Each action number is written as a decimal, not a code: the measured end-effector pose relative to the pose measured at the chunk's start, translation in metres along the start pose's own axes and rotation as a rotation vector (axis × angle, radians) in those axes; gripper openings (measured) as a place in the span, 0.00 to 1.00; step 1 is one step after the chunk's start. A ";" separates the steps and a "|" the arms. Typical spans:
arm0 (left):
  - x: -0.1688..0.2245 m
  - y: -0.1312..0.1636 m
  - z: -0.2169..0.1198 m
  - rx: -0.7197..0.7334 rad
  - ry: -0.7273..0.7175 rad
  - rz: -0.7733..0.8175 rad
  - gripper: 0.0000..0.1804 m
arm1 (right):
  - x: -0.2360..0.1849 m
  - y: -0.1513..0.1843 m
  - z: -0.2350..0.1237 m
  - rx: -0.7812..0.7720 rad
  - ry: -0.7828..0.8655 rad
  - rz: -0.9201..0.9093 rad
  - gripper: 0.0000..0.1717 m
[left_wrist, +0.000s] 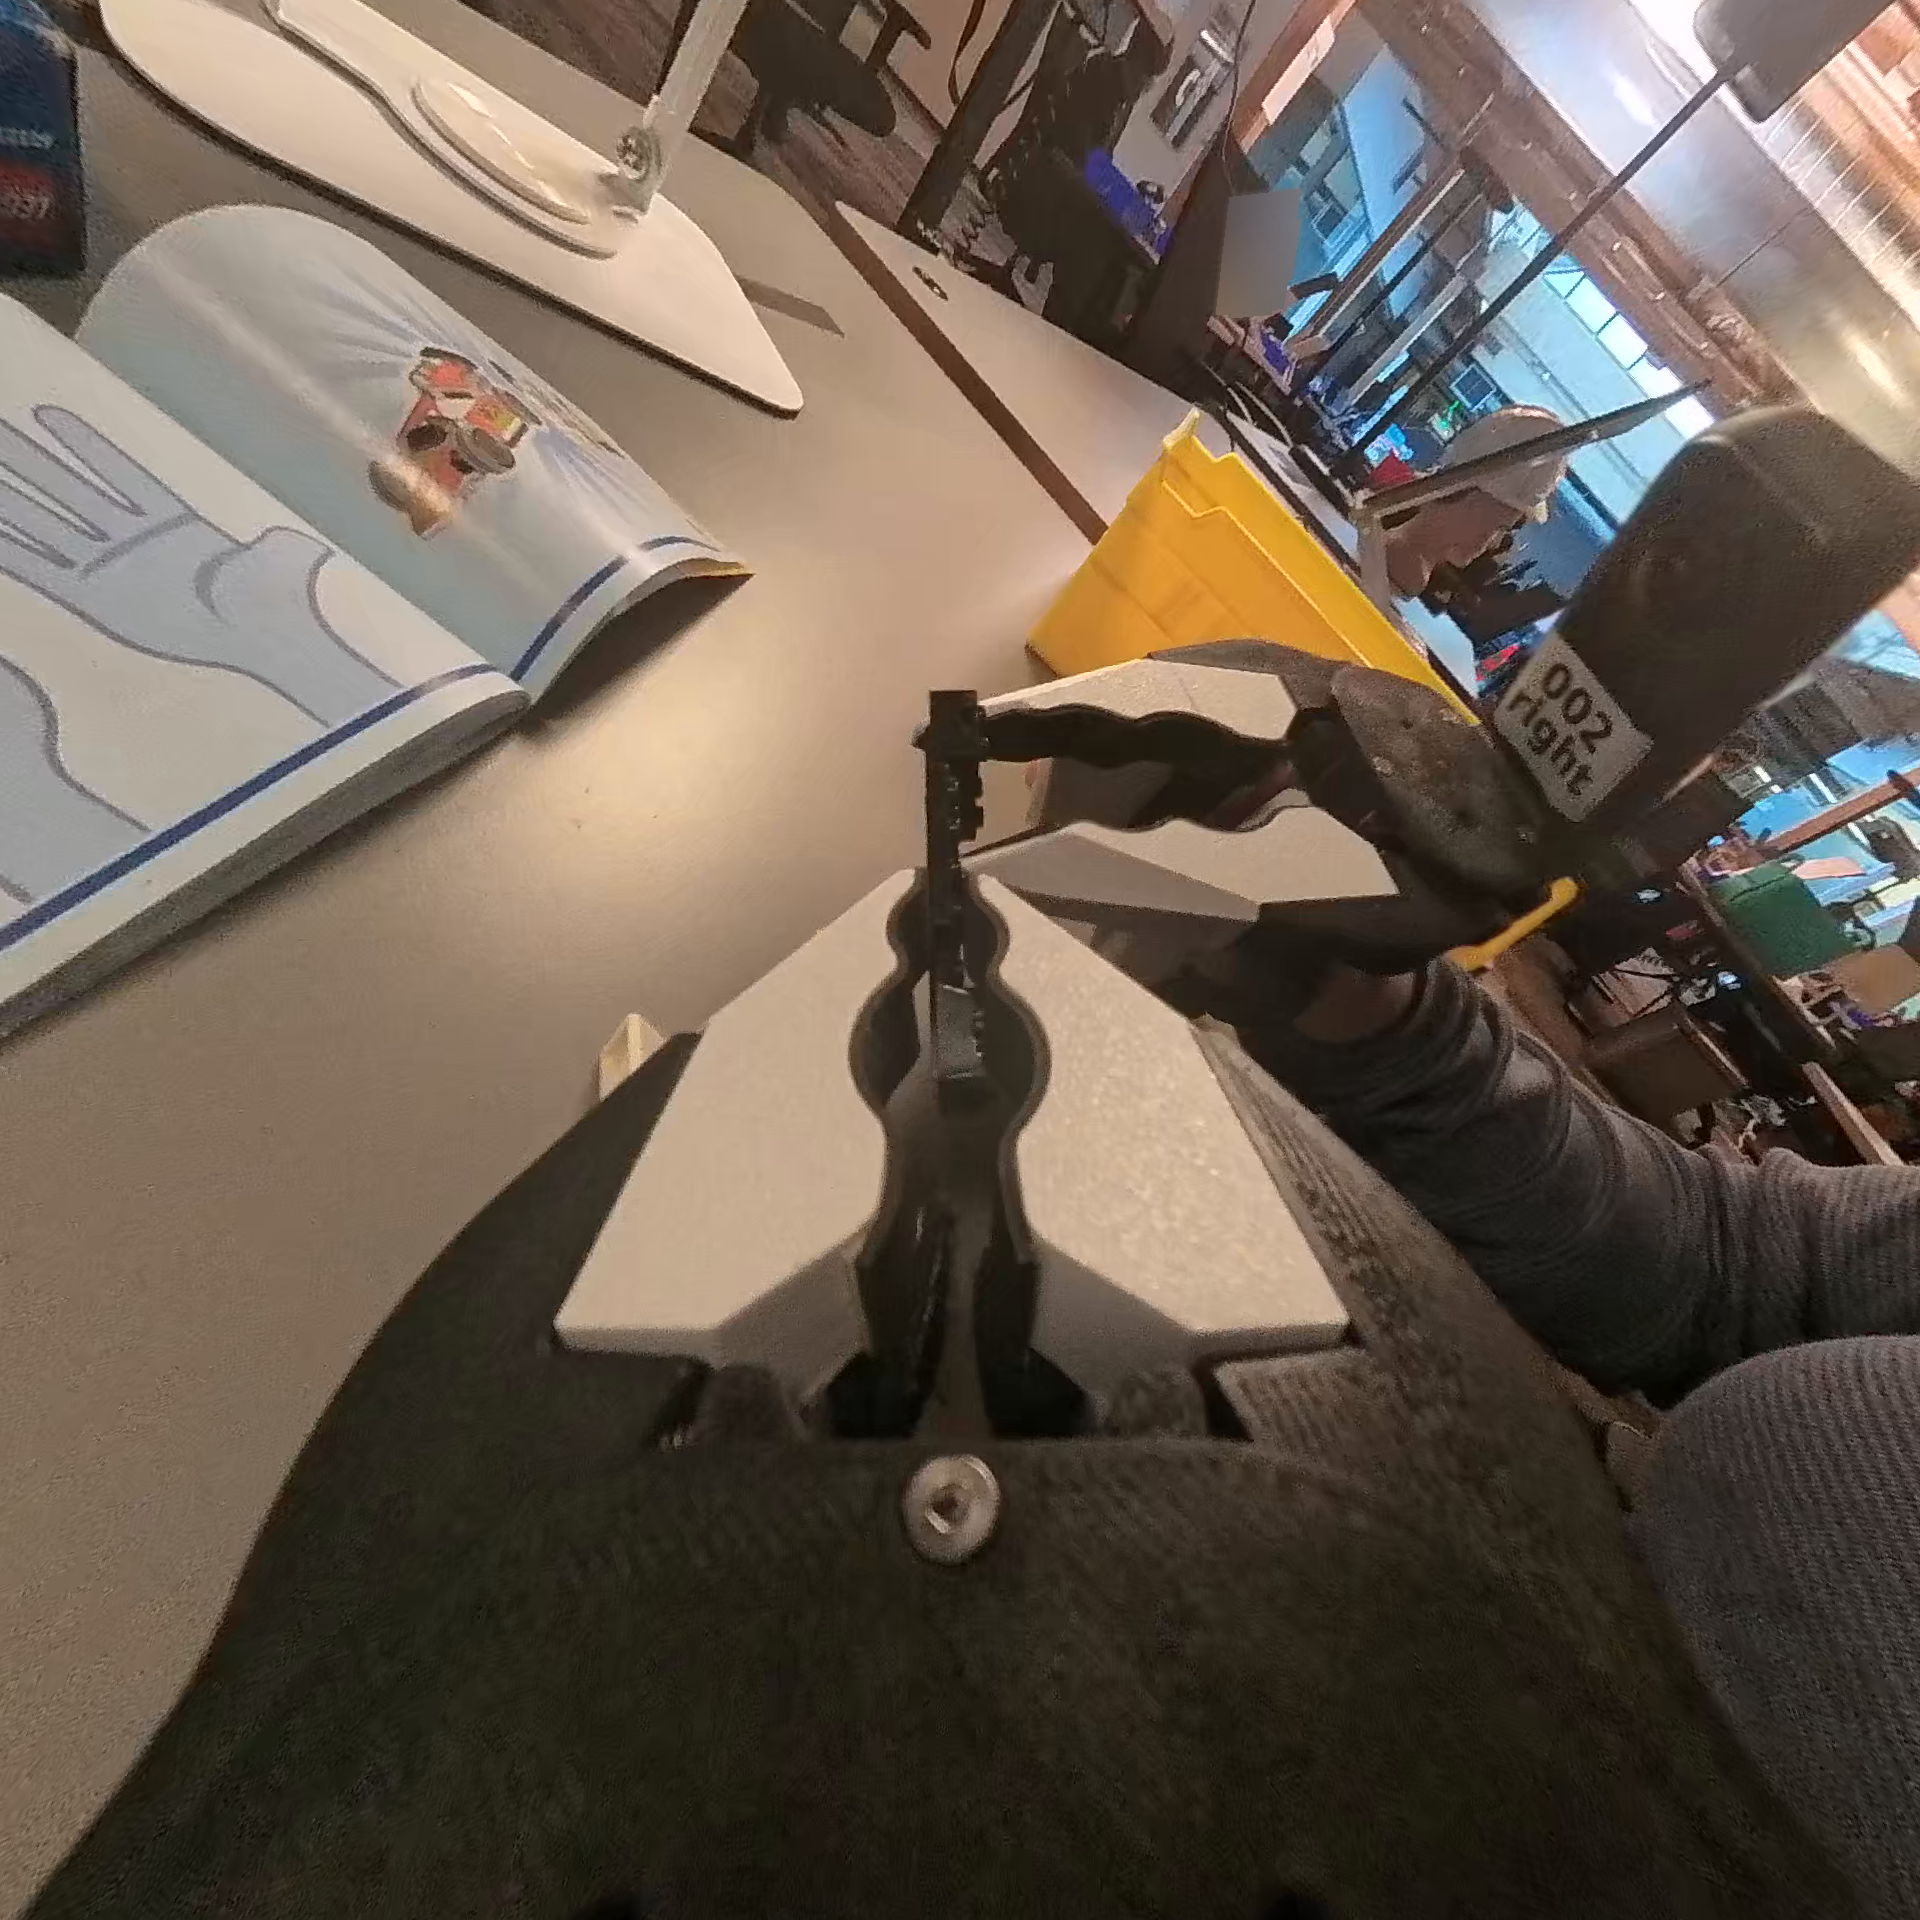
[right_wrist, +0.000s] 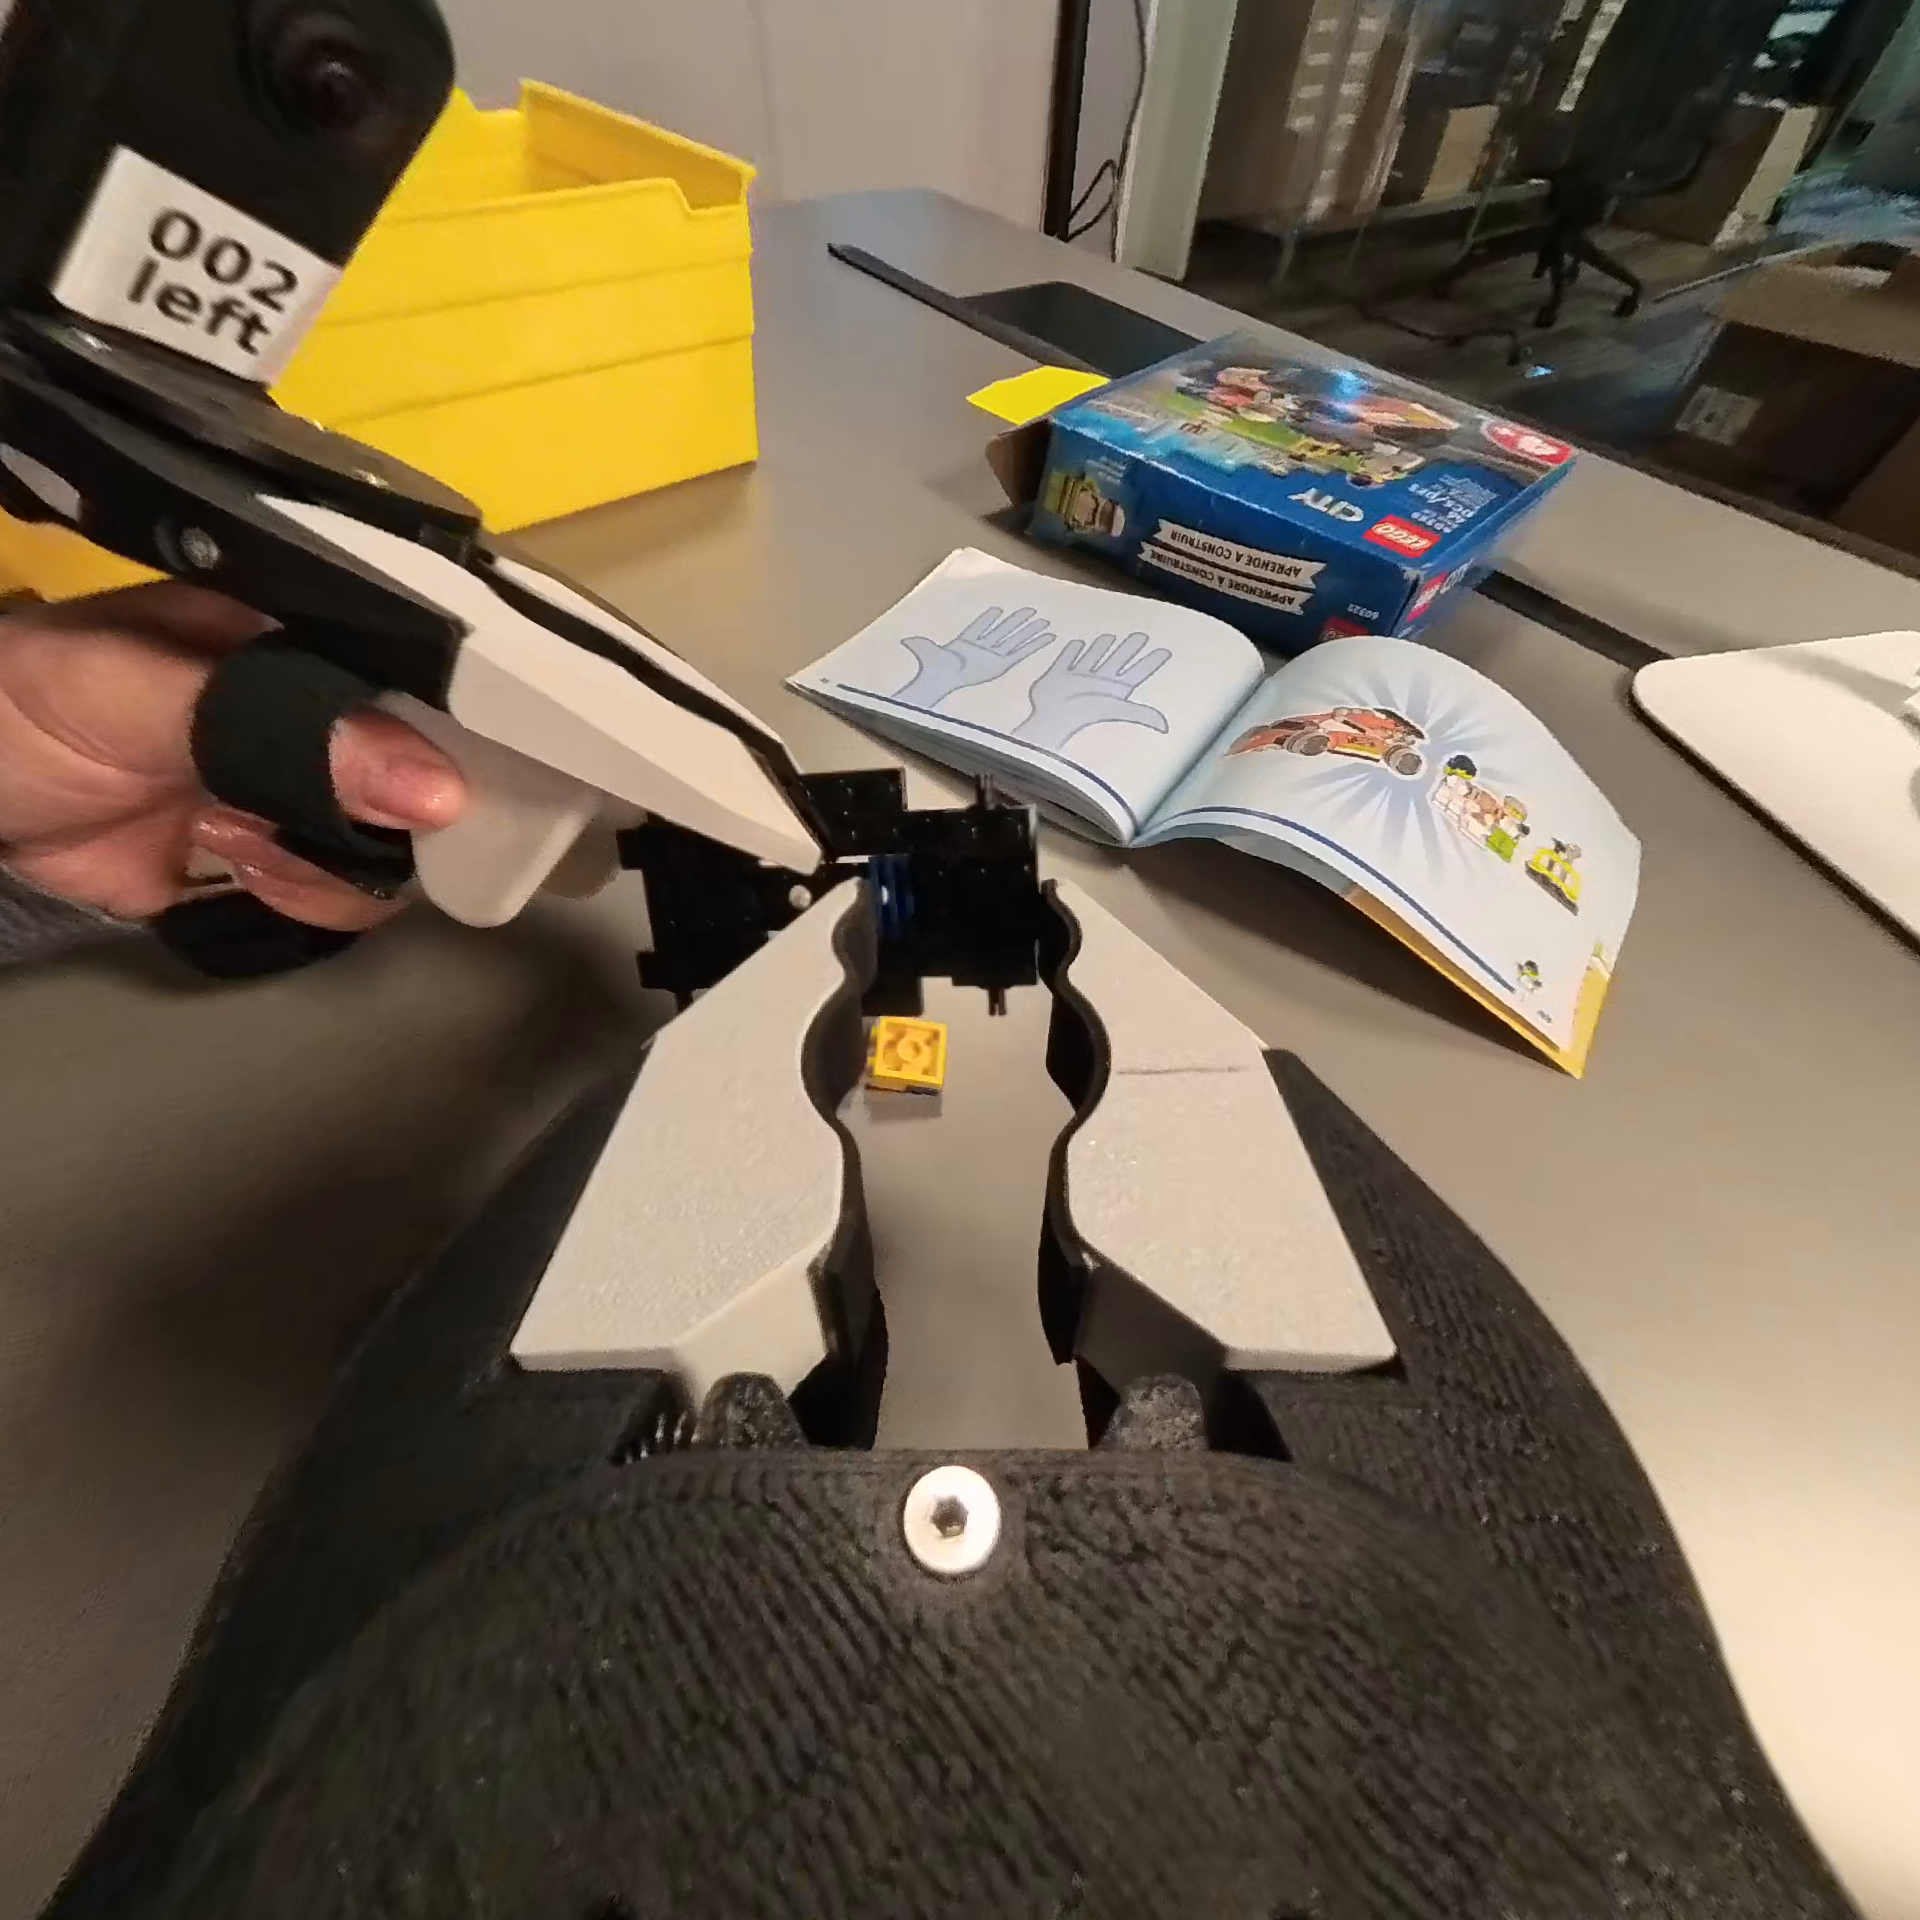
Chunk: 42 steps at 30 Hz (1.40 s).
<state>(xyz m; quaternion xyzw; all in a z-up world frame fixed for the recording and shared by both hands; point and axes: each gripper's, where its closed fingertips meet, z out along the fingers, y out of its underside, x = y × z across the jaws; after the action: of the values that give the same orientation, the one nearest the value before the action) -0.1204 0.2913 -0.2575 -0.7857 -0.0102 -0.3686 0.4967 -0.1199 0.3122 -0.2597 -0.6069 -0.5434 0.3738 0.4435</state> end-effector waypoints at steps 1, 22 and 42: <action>0.000 0.000 0.000 0.003 0.003 -0.005 0.01 | 0.000 0.000 0.000 0.001 0.001 -0.002 0.17; -0.008 -0.002 -0.001 0.001 -0.202 0.159 0.01 | 0.006 -0.007 0.004 -0.050 0.360 -0.331 0.19; -0.012 0.002 0.003 -0.077 -0.340 0.364 0.02 | 0.013 -0.003 0.003 -0.108 0.401 -0.324 0.23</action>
<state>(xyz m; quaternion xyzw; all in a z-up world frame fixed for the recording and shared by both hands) -0.1266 0.2966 -0.2670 -0.8437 0.0619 -0.1358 0.5156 -0.1220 0.3260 -0.2575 -0.5967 -0.5540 0.1404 0.5634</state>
